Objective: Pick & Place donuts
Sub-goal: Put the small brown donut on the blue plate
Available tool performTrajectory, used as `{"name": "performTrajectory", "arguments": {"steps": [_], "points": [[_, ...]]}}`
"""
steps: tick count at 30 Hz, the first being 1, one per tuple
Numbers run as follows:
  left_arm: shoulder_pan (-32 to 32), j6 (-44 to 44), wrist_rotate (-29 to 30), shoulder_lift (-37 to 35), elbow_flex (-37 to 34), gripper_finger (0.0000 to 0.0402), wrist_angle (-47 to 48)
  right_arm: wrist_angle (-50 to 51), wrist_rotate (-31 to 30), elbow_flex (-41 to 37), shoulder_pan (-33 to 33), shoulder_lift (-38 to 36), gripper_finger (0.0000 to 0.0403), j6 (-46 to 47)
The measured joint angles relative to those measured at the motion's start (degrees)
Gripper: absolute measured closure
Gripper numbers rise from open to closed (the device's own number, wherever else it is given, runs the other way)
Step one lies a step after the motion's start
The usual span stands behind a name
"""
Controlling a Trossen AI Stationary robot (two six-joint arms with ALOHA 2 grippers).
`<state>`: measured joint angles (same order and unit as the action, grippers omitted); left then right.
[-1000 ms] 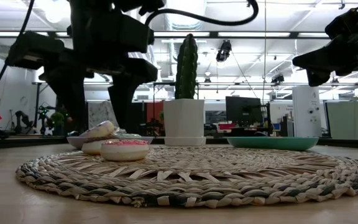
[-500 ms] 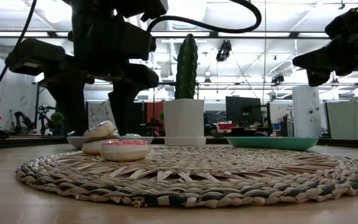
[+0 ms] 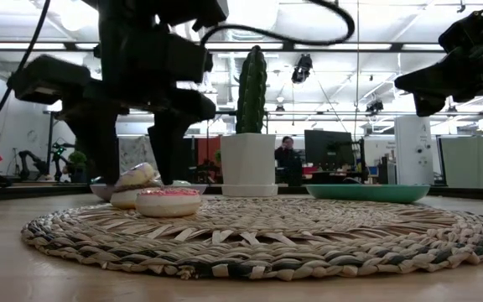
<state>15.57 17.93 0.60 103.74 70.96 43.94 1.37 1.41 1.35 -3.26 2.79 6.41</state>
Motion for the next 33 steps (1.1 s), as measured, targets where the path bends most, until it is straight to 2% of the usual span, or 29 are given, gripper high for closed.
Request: {"name": "performTrajectory", "arguments": {"steps": [33], "points": [[-0.66, -1.57, 0.01, 1.42, -2.35, 0.0138, -0.02, -0.01, -0.02, 0.01, 0.01, 0.00, 0.0394, 0.01]]}}
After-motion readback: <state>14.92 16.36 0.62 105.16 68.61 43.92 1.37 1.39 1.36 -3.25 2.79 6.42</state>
